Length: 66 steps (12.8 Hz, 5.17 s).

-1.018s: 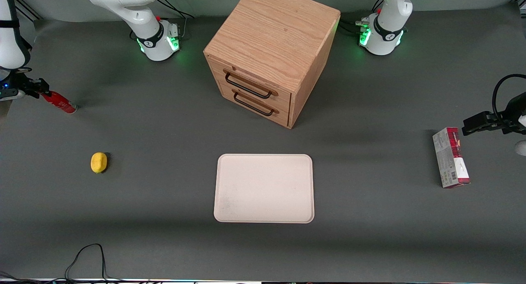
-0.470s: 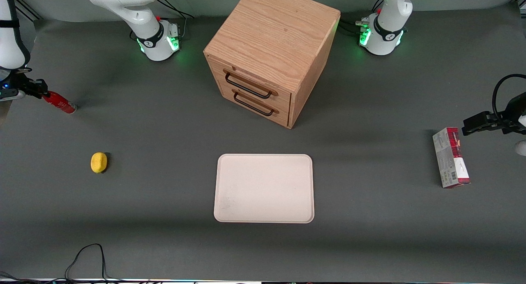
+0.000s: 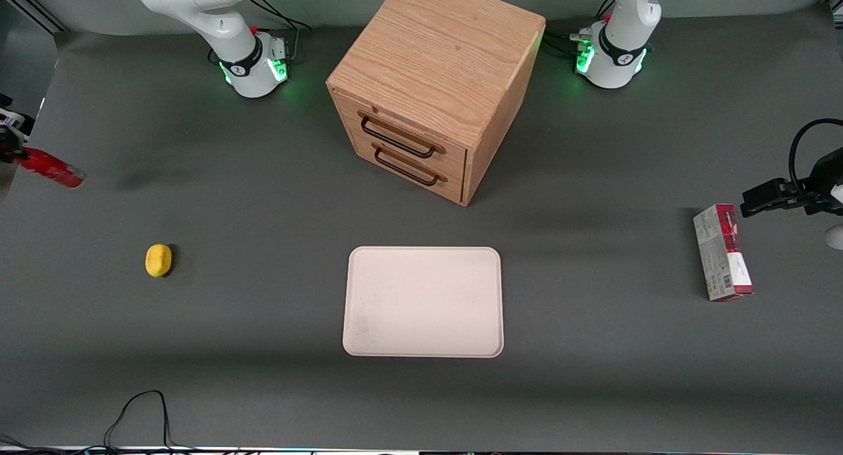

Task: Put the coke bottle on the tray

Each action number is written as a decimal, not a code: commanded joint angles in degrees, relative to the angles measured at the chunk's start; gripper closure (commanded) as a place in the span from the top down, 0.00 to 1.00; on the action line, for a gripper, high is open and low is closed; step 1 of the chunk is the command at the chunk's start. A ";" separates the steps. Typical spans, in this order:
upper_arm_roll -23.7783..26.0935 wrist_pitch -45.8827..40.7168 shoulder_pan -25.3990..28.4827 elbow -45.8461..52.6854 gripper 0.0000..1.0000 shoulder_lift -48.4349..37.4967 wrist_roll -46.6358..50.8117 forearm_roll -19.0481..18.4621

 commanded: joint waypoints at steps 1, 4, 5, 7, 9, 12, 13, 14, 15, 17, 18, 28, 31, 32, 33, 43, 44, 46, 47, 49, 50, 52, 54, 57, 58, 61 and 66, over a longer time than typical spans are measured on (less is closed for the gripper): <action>-0.31 -12.78 2.28 15.79 0.10 0.53 0.58 1.20; 0.21 -22.11 3.07 26.45 0.10 0.71 1.36 1.81; 0.56 -22.74 4.73 27.34 0.10 1.06 1.71 2.25; 1.18 -22.75 10.94 29.10 0.10 3.50 6.25 5.22; 3.19 -22.83 16.93 31.30 0.10 6.32 12.58 6.12; 14.50 -23.27 20.22 38.49 0.10 13.69 24.19 8.66; 17.50 -23.62 20.30 41.91 0.10 16.68 27.96 9.63; 21.10 -23.71 20.30 45.51 0.10 19.58 31.56 10.08; 25.22 -23.89 20.22 49.64 0.10 22.74 34.47 9.99; 31.82 -23.98 20.39 54.67 0.10 27.50 41.76 9.99; 35.68 -23.54 20.39 55.12 0.10 27.95 46.32 9.91; 41.88 -13.54 24.96 55.21 0.08 35.06 53.22 5.33; 41.79 -6.51 23.21 55.21 0.08 40.68 53.22 5.33; 41.79 -4.31 22.94 55.21 0.08 42.44 53.22 5.25; 41.79 -2.20 22.85 55.13 0.08 44.37 53.22 5.25; 42.14 7.40 22.50 54.42 0.11 53.53 53.22 5.60; 42.14 7.40 22.41 54.42 0.50 53.71 53.31 5.69; 42.14 7.49 22.41 54.25 1.00 53.71 53.31 5.69; 42.14 7.49 22.41 54.25 1.00 53.62 53.40 5.69; 42.14 7.40 22.50 54.25 1.00 53.27 53.40 5.60; 42.14 7.23 22.50 54.33 1.00 52.83 53.40 5.60; 42.14 5.39 22.67 54.34 1.00 49.77 53.40 5.77; 42.14 -0.92 22.76 54.34 1.00 45.04 53.40 5.77; 41.79 -10.50 22.76 53.12 1.00 36.16 53.48 5.69; 41.61 -13.14 22.59 50.15 1.00 32.04 53.40 5.69; 39.86 -13.17 22.59 35.48 1.00 18.42 53.13 5.16; 34.23 -13.08 17.25 22.98 1.00 5.91 51.99 5.77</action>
